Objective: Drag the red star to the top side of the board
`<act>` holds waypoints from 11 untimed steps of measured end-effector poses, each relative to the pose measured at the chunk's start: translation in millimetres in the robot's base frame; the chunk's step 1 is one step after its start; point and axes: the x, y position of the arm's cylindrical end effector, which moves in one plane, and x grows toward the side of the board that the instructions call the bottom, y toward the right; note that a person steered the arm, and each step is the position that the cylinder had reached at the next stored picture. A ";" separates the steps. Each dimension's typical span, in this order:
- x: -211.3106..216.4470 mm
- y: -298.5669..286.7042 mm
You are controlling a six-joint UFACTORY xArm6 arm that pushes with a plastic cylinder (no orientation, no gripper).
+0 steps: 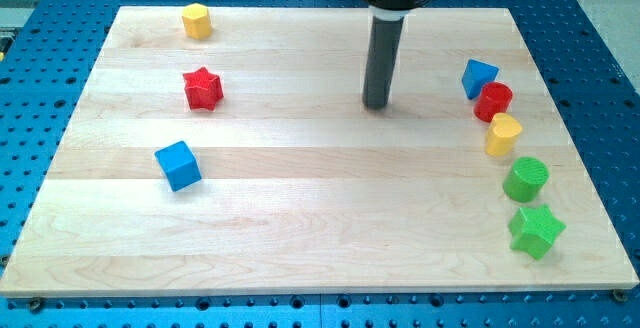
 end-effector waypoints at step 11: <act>-30.1 -175.5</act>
